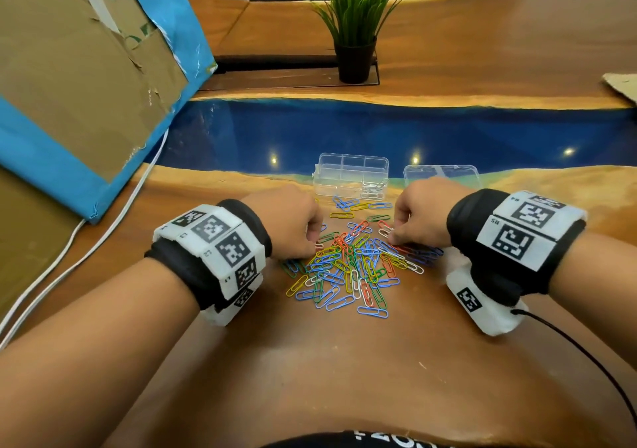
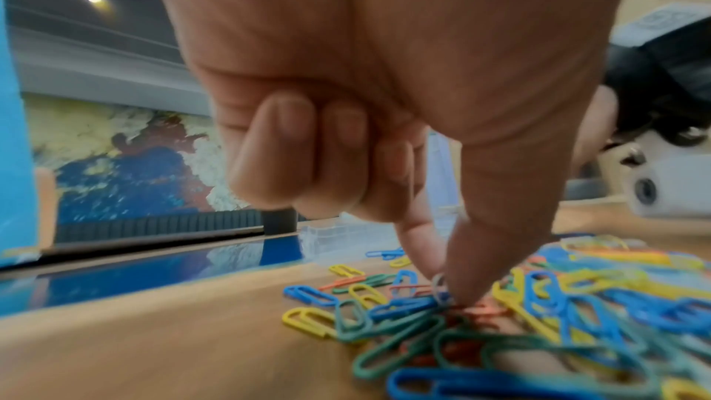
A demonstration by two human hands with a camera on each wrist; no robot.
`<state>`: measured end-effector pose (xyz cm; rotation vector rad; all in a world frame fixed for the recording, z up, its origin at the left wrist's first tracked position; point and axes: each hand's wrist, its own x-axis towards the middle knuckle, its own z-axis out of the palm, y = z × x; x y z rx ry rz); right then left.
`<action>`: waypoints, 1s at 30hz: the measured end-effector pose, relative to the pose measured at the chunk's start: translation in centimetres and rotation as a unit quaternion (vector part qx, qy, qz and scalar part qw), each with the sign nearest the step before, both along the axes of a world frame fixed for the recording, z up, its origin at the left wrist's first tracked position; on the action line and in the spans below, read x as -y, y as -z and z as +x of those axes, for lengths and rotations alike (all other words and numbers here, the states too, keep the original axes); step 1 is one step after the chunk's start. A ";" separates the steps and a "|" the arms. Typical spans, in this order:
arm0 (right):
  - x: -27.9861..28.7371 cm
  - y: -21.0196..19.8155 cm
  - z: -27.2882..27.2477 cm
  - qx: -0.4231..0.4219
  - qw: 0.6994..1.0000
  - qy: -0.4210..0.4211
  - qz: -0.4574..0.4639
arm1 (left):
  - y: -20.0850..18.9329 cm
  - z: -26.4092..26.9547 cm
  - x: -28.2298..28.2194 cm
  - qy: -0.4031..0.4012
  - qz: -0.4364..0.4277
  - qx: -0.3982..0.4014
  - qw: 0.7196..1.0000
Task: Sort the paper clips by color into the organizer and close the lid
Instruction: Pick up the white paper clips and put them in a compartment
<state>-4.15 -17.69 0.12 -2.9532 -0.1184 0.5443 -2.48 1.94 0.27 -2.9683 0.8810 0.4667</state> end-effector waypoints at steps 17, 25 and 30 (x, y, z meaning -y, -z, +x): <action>1.2 -0.4 0.7 -0.083 0.935 0.119 0.325 | 0.8 0.8 -0.1 -0.188 -0.362 -0.304 0.861; 0.4 0.2 -0.1 -0.006 0.999 0.006 0.048 | 1.1 1.4 2.1 -0.198 -0.296 -0.277 0.893; -0.1 0.1 -0.1 -0.014 0.999 0.004 0.034 | 0.8 2.0 3.1 -0.182 -0.250 -0.204 0.929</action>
